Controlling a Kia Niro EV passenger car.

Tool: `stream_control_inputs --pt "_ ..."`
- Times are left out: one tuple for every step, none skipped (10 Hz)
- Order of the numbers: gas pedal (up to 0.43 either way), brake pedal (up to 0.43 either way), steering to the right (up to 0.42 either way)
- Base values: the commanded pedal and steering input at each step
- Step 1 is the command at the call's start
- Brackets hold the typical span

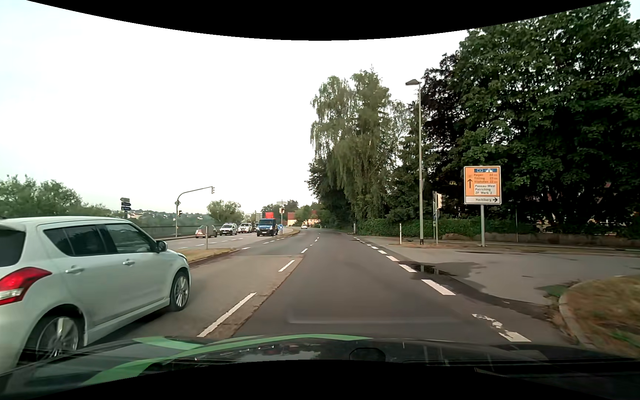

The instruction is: Follow the waypoints while adhering to traffic rules and regulations

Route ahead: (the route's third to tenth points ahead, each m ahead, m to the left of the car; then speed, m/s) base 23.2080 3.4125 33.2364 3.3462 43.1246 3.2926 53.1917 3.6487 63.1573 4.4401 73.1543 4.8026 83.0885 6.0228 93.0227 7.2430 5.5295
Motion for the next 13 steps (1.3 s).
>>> stream_control_inputs --pt "0.378 0.000 -0.005" --pt "0.378 0.000 -0.005" --pt "0.378 0.000 -0.005" --pt "0.390 0.000 -0.005" --pt "0.390 0.000 -0.005" --pt "0.390 0.000 -0.005" --pt "0.390 0.000 -0.005" --pt "0.390 0.000 -0.005" --pt "0.390 0.000 -0.005" --pt "0.390 0.000 -0.006" --pt "0.378 0.000 -0.007" --pt "0.378 0.000 -0.010" --pt "0.370 0.000 -0.010"
